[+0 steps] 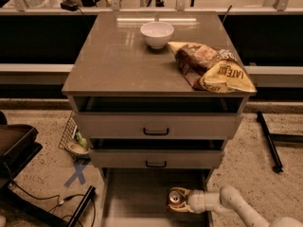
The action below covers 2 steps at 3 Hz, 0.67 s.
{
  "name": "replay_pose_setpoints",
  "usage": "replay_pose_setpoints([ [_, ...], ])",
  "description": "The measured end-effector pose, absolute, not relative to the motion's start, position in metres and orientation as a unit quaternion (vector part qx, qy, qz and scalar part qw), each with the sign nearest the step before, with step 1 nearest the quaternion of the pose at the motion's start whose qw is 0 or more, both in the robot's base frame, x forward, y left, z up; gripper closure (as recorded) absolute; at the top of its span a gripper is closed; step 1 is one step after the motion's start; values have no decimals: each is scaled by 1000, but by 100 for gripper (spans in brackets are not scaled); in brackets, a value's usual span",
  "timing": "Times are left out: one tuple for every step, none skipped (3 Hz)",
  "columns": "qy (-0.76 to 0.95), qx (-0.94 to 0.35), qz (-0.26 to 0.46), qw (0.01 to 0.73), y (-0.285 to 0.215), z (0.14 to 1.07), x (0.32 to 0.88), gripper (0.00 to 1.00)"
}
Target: Place coke can into bottom drawer
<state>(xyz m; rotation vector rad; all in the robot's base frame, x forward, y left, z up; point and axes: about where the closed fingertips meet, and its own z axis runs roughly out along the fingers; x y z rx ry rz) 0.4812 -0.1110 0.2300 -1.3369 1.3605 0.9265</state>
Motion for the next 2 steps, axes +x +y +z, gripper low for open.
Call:
replay_pose_setpoints([
  [559,-550,383,488,-108,230,480,36],
  [557,-550,386,488,-105,229,479,5],
])
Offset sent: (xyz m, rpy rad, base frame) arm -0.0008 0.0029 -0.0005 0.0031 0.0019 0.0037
